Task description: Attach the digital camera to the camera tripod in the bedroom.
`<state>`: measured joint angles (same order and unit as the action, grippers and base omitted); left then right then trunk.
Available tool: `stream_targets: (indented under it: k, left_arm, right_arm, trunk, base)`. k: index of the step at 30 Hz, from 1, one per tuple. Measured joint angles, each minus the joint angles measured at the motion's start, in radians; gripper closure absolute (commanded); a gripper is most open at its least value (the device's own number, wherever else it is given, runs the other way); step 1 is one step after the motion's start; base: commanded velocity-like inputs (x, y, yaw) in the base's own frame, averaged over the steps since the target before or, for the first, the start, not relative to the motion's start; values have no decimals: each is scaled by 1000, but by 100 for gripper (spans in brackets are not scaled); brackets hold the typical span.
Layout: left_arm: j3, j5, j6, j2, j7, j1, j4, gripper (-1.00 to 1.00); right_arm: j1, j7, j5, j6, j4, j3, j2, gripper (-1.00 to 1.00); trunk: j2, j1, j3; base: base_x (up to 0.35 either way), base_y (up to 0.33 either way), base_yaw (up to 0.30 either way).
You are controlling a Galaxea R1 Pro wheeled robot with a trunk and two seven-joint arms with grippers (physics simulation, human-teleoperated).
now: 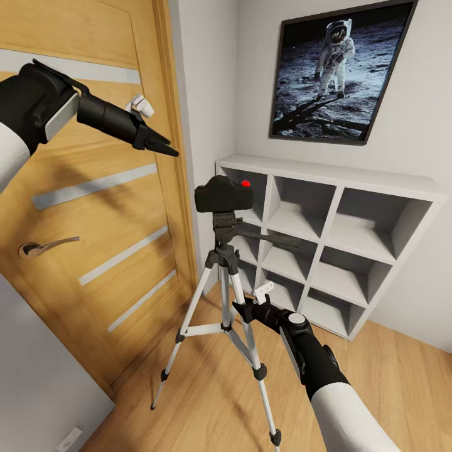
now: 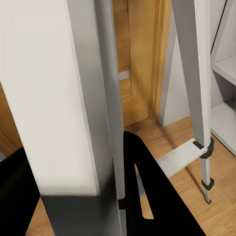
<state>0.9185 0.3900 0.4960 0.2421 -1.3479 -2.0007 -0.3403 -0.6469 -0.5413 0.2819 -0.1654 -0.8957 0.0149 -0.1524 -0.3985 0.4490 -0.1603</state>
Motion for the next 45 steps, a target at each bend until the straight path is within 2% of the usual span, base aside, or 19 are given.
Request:
stream_targets:
  k: [6,11,13,15,19,20,27,30,39,42,45]
  left_arm:
    - [0,-13,11,2,17,9,10,-100]
    - [1,-66,43,5,85,50,38,-100]
    - [2,-93,58,5,120,87,46,-100]
    - [3,-132,78,2,184,156,50,-100]
    - [2,-160,92,-2,284,251,56,-100]
    - [3,-165,95,-2,335,291,60,-100]
    - [0,-161,102,-4,477,416,88,-100]
    - [1,-160,104,-9,495,453,101,-100]
    - [-3,-156,112,-19,523,631,177,-100]
    - [-5,-138,112,-21,527,679,220,-100]
    - [-6,-85,107,-23,529,745,272,-100]
  right_arm:
    - [0,0,0,0,0,0,0,100]
    - [0,0,1,0,-1,0,-1,100]
    - [0,0,1,0,-1,0,-1,100]
    - [0,0,4,0,-3,1,-1,100]
    - [0,2,-1,1,1,0,-1,100]
    - [0,2,-4,1,2,-1,-1,100]
    - [0,1,-1,1,1,0,-1,100]
    - [0,2,-2,1,2,0,-1,100]
    - [0,1,0,1,1,0,-1,100]
    - [-1,1,-1,1,2,0,-1,100]
    - [-1,2,-2,0,3,0,-1,100]
  trunk:
    - [0,0,0]
    - [0,0,0]
    - [0,0,0]
    - [1,0,0]
    - [0,0,0]
    - [0,0,0]
    - [0,0,0]
    - [0,0,0]
    - [0,0,0]
    - [0,0,0]
    - [0,0,0]
  base:
    - [0,0,0]
    - [0,0,0]
    - [0,0,0]
    - [0,0,0]
    - [0,0,0]
    - [0,0,0]
    - [0,0,0]
    - [0,0,0]
    - [0,0,0]
    - [0,0,0]
    - [0,0,0]
